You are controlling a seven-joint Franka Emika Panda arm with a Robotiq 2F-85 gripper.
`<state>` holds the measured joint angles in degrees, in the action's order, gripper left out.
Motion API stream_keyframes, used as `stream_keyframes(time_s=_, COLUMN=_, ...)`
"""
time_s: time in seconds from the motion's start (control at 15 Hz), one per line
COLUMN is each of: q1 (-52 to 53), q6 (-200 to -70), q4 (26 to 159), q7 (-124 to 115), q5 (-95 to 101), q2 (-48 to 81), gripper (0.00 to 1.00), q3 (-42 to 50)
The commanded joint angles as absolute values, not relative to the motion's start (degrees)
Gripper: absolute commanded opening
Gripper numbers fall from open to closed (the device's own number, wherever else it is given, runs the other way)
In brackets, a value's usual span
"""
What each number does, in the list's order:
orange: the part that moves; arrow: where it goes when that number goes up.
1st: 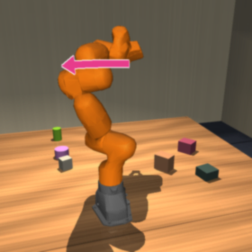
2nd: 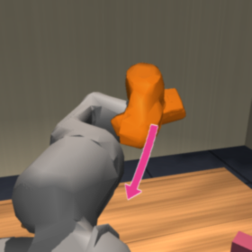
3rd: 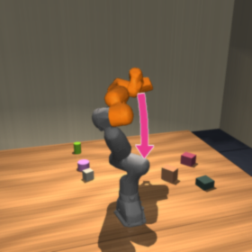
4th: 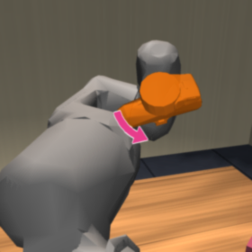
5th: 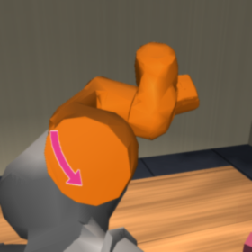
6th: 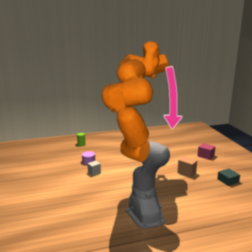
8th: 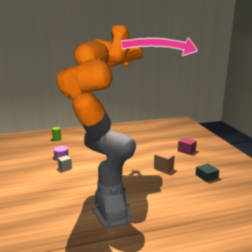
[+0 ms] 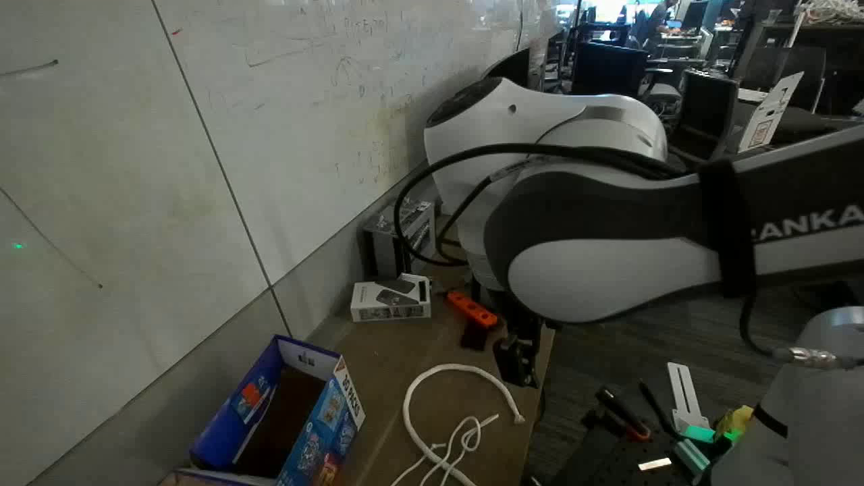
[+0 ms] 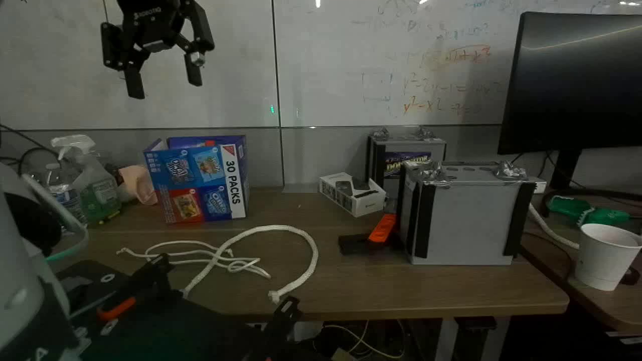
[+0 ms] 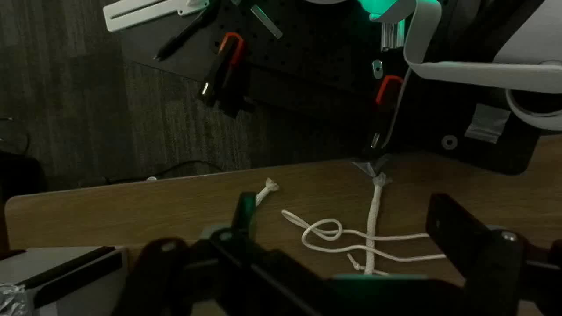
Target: Put the white ropes in the blue box
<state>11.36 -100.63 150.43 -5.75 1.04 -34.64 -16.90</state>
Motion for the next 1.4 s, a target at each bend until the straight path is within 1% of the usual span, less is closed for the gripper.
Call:
stream_keyframes(time_s=0.0, q1=12.4, q6=-100.5, q4=150.2, q7=-6.3, q5=1.5, q2=-34.4, gripper=1.0, q3=-15.9)
stream_keyframes(time_s=0.4, q1=12.4, q6=-100.5, q4=149.6, q7=-6.2, q5=1.5, q2=-34.6, gripper=1.0, q3=-16.0)
stream_keyframes(time_s=0.47, q1=12.2, q6=-102.4, q4=150.2, q7=-7.0, q5=1.7, q2=-34.3, gripper=1.0, q3=-16.2)
stream_keyframes(time_s=0.6, q1=12.1, q6=-109.4, q4=152.0, q7=-8.2, q5=1.7, q2=-32.9, gripper=1.0, q3=-16.8)
stream_keyframes(time_s=0.73, q1=11.4, q6=-119.3, q4=153.9, q7=-12.0, q5=1.3, q2=-30.2, gripper=1.0, q3=-17.6)
stream_keyframes(time_s=1.07, q1=9.6, q6=-141.9, q4=156.7, q7=-22.3, q5=4.6, q2=-17.5, gripper=1.0, q3=-21.8)
stream_keyframes(time_s=1.2, q1=7.2, q6=-148.1, q4=155.7, q7=-29.1, q5=8.9, q2=-11.3, gripper=1.0, q3=-23.6)
stream_keyframes(time_s=1.33, q1=4.5, q6=-151.1, q4=153.6, q7=-35.8, q5=15.1, q2=-5.7, gripper=1.0, q3=-24.1)
